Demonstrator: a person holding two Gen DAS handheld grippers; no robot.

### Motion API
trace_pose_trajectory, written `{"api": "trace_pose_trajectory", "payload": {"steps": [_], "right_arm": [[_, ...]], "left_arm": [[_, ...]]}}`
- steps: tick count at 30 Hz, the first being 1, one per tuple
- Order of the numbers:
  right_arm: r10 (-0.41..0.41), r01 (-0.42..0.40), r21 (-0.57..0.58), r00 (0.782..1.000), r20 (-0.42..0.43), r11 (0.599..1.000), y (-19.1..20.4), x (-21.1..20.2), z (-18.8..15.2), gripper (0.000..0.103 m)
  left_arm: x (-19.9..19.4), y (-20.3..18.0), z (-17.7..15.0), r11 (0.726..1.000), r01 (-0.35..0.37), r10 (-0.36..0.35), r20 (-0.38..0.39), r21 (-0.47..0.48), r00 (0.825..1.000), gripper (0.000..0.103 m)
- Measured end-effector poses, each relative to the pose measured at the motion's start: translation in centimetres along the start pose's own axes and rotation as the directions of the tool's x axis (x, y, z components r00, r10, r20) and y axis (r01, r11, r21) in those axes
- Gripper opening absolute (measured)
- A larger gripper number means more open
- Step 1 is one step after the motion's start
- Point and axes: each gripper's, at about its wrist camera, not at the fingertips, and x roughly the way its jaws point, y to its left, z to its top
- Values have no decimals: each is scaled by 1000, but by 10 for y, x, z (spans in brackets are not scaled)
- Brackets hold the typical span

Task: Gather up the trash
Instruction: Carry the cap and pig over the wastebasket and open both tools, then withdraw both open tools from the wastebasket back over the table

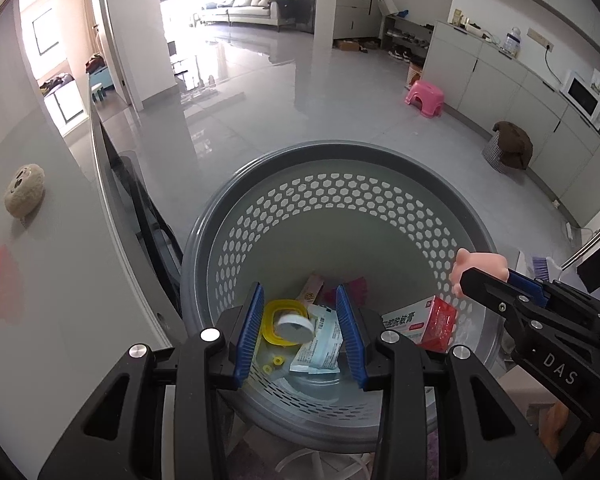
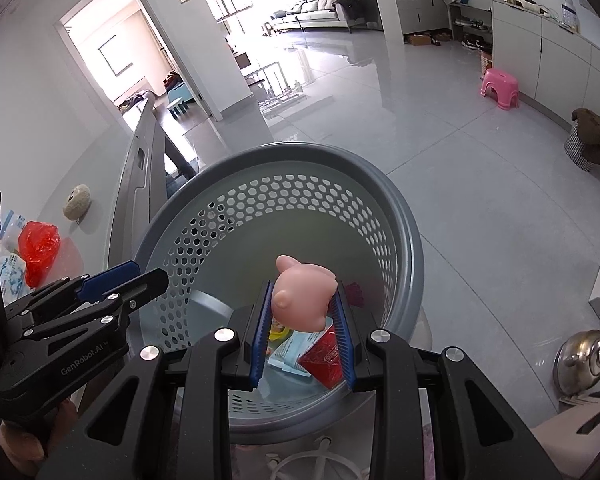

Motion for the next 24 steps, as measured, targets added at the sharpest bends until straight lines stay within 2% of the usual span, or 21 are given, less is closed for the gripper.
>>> {"api": "trace_pose_trajectory", "payload": {"steps": [2, 4, 5, 7, 21, 24], "right_arm": [[-2, 2, -3, 1000, 4, 1000, 1, -1, 0, 33], [-10, 10, -1, 1000, 22, 1000, 1, -6, -1, 52], [-11, 11, 1, 999, 34, 1000, 0, -9, -1, 55], [-9, 9, 3, 999, 42, 1000, 0, -12, 0, 55], [-6, 7, -5, 999, 46, 1000, 6, -18, 4, 57], [-7, 7, -6, 999, 53, 1000, 8, -20, 4, 61]], "left_arm": [[-1, 2, 0, 1000, -3, 3, 2, -4, 1000, 42], [-2, 3, 0, 1000, -7, 7, 5, -8, 1000, 47], [-3, 4, 0, 1000, -9, 9, 7, -9, 1000, 48], [-4, 5, 1, 1000, -11, 11, 11, -13, 1000, 54], [-15, 11, -5, 999, -20, 21, 32, -36, 999, 59], [-20, 14, -5, 999, -22, 24, 40, -42, 999, 61]]}}
